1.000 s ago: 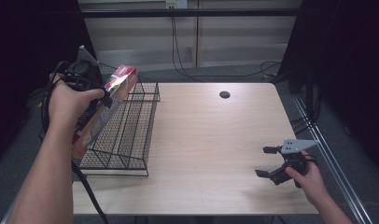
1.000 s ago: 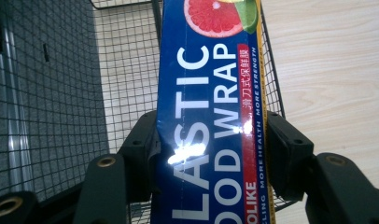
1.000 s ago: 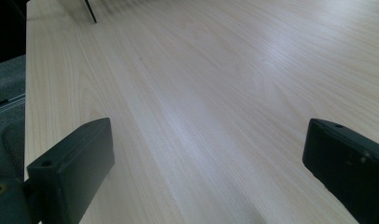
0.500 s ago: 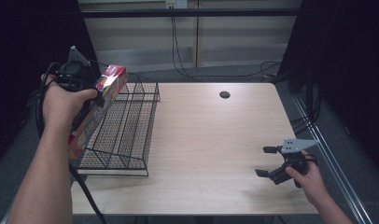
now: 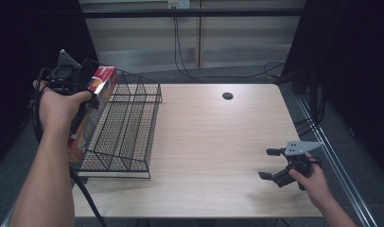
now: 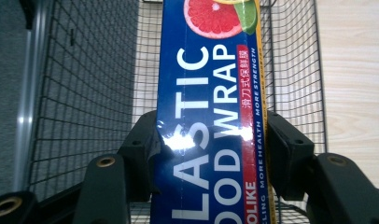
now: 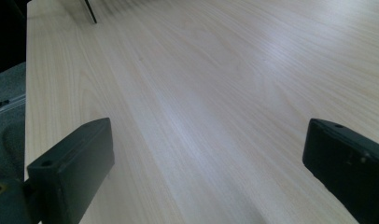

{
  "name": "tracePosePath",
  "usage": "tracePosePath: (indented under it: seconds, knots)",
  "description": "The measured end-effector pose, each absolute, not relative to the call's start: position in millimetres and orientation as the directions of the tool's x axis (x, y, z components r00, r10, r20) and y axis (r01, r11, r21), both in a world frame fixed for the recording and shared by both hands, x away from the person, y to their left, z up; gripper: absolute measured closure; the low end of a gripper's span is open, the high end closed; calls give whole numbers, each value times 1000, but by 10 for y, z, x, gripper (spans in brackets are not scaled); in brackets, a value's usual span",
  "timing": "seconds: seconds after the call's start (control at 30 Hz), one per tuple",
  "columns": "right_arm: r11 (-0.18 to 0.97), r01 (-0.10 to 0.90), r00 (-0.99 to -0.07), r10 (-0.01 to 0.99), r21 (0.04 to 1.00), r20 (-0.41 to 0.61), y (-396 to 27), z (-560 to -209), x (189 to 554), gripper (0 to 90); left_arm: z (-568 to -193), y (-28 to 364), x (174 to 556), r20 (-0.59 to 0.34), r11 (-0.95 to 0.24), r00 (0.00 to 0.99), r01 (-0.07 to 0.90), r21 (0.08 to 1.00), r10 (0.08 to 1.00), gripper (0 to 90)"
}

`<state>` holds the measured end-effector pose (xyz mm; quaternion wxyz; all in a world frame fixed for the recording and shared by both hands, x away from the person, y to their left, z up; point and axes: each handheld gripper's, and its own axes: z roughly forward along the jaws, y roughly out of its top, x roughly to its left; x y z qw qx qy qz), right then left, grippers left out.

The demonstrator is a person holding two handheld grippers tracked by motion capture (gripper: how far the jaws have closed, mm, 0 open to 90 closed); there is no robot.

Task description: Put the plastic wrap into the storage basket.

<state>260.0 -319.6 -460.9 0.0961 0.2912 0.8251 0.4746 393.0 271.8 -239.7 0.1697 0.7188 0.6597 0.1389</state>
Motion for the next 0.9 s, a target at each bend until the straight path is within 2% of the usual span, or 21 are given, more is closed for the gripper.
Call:
tracePosePath:
  seconds: [0.9]
  knots:
    - [380,385,-814,569,841,116,-3198,-4607,2593,17,-2552,2787,3925,-40,3,15,911,411,999,438]
